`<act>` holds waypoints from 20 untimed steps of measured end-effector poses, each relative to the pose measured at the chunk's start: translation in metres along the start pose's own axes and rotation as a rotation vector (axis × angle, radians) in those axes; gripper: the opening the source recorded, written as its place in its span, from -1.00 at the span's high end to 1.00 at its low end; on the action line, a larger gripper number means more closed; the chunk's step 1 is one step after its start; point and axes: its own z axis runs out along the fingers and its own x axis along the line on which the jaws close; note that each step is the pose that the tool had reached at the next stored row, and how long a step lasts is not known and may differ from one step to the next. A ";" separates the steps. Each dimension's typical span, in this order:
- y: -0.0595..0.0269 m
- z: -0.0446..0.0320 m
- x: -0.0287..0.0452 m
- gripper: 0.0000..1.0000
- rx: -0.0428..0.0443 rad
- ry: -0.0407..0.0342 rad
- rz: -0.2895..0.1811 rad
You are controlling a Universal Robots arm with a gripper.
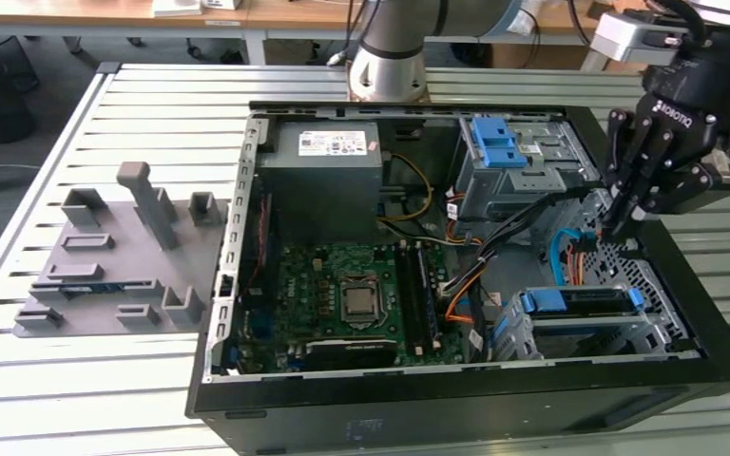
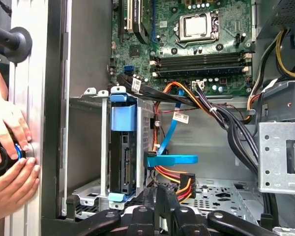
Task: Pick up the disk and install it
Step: 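Insert the first disk wire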
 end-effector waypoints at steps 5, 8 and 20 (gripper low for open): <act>0.0002 -0.0021 -0.0037 0.52 0.0000 0.0007 0.000; 0.0001 0.0003 -0.0064 0.52 0.0000 0.0006 0.000; -0.0003 0.0087 -0.0092 0.55 0.0002 0.0069 0.000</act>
